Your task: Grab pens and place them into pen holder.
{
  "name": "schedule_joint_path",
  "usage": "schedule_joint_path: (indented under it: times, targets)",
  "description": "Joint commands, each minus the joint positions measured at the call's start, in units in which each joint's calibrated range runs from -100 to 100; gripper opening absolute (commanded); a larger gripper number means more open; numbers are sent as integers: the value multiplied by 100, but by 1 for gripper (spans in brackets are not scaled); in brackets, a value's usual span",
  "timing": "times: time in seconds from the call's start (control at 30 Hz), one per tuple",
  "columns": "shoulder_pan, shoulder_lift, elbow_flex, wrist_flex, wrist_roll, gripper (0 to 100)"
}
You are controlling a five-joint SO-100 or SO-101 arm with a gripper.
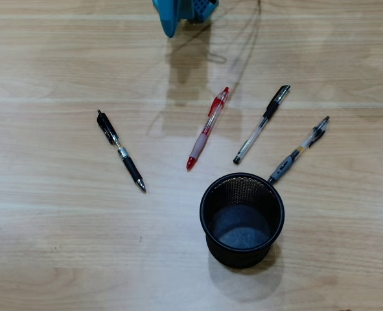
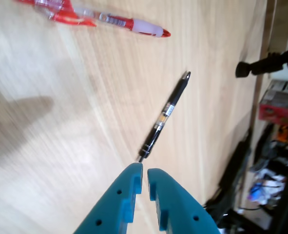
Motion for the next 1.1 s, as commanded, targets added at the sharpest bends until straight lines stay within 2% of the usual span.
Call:
schedule_joint_path:
  times: [0.0,0.17,0.23,0.27,0.43,0.8,1.07]
  targets:
    - [28,1079,-989,23,-479,2]
    - [0,2666,-2459,273,-1099,2]
    - [18,3170,-3080,643,-1434,2]
    - [46,3565,-3684,1082,-1775,2]
    - [91,4128,-4477,1676,-2364,2]
    - [899,3876,-4396,1667,-2410,2]
    - [1471,6085,-5253,1168,-2405,2]
